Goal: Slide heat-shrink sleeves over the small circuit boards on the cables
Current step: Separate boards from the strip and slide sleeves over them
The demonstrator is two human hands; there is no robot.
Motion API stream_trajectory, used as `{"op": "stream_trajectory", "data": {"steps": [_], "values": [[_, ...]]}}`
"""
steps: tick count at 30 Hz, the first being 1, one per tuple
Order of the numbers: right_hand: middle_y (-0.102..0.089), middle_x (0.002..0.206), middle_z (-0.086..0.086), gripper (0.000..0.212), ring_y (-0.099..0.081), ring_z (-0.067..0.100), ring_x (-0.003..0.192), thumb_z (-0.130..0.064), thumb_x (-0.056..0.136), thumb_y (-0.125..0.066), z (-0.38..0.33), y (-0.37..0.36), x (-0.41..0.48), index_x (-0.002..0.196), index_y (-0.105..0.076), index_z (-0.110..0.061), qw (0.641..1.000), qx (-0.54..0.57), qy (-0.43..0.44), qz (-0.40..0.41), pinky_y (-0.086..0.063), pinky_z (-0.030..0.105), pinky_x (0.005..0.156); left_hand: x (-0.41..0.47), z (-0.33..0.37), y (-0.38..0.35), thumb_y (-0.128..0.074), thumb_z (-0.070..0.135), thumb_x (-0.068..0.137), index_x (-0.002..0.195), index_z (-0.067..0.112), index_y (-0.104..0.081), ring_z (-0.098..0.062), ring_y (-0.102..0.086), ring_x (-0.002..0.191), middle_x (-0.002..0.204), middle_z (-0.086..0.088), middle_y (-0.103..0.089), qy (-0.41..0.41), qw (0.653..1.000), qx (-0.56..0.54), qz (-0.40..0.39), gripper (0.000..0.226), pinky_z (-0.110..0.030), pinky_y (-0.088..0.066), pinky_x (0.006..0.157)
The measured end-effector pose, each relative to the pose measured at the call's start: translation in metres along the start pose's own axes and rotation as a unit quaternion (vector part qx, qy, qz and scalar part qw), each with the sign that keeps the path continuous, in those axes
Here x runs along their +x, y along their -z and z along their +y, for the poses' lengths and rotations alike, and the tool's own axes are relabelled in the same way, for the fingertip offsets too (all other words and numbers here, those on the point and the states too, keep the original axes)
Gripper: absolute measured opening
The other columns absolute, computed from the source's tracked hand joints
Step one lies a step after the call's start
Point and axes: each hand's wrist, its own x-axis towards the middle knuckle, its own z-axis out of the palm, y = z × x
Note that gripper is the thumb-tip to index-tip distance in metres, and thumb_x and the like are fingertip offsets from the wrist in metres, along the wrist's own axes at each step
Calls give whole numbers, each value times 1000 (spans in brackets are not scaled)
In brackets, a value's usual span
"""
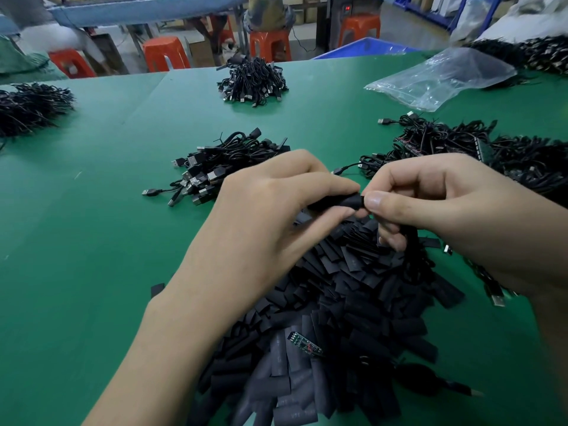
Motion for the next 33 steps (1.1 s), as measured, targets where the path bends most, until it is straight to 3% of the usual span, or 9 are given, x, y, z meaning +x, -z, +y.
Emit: {"op": "stream_trajectory", "data": {"steps": [7,10,14,19,22,26,28,30,33], "values": [[-62,61,5,26,-60,17,60,-19,95,-64,-2,-1,1,71,-73,-23,1000,-6,3,5,-49,19,64,0,-2,-3,-80,19,90,108,15,-80,-11,-68,85,95,1,-73,-10,999,2,35,18,-21,-53,80],[-63,62,1,21,-64,16,61,-28,90,-66,-3,0,0,70,-74,-26,1000,19,10,23,-50,15,63,0,-3,-4,-82,25,88,110,14,-78,-5,-67,90,100,3,-74,42,995,-27,86,25,-15,-51,83],[-65,64,2,18,-67,16,62,-33,85,-65,-3,-2,1,75,-77,-23,998,53,14,37,-53,16,65,0,-7,-3,-81,30,89,112,19,-76,0,-68,97,105,13,-74,133,981,-107,95,26,-10,-51,83],[-66,64,2,26,-69,17,63,-27,89,-66,-2,-9,3,65,-74,-28,997,55,22,52,-58,23,75,1,0,-5,-81,17,89,104,12,-78,-5,-68,97,98,8,-77,117,979,-111,126,16,-6,-51,80],[-66,62,3,34,-69,18,62,-16,96,-64,-1,-11,3,64,-73,-24,996,42,22,70,-58,23,75,1,2,-6,-82,14,86,99,8,-78,-11,-69,94,91,1,-78,101,978,-108,147,15,-10,-54,77],[-67,60,2,35,-73,26,68,-15,96,-65,-2,-14,3,63,-73,-26,997,32,18,65,-57,31,91,0,-1,0,-83,29,85,101,15,-80,-6,-73,79,90,9,-76,91,982,-53,160,21,-27,-59,74],[-68,61,2,35,-73,22,67,-16,96,-65,-1,-14,4,64,-74,-26,998,30,16,59,-58,28,89,0,-4,2,-81,32,86,102,18,-80,-6,-73,80,91,10,-76,91,983,-53,150,21,-30,-59,73],[-69,62,3,34,-72,18,64,-16,96,-65,1,-15,5,65,-75,-26,997,36,14,62,-58,21,76,0,-6,2,-80,33,87,107,22,-79,-3,-73,82,93,13,-77,112,981,-92,131,23,-27,-60,76],[-70,64,4,28,-71,15,62,-15,96,-65,4,-17,8,72,-78,-20,991,74,13,110,-55,17,65,0,-6,-9,-80,33,84,130,24,-69,-4,-74,93,104,9,-78,217,941,-251,71,49,-25,-60,85]]}}
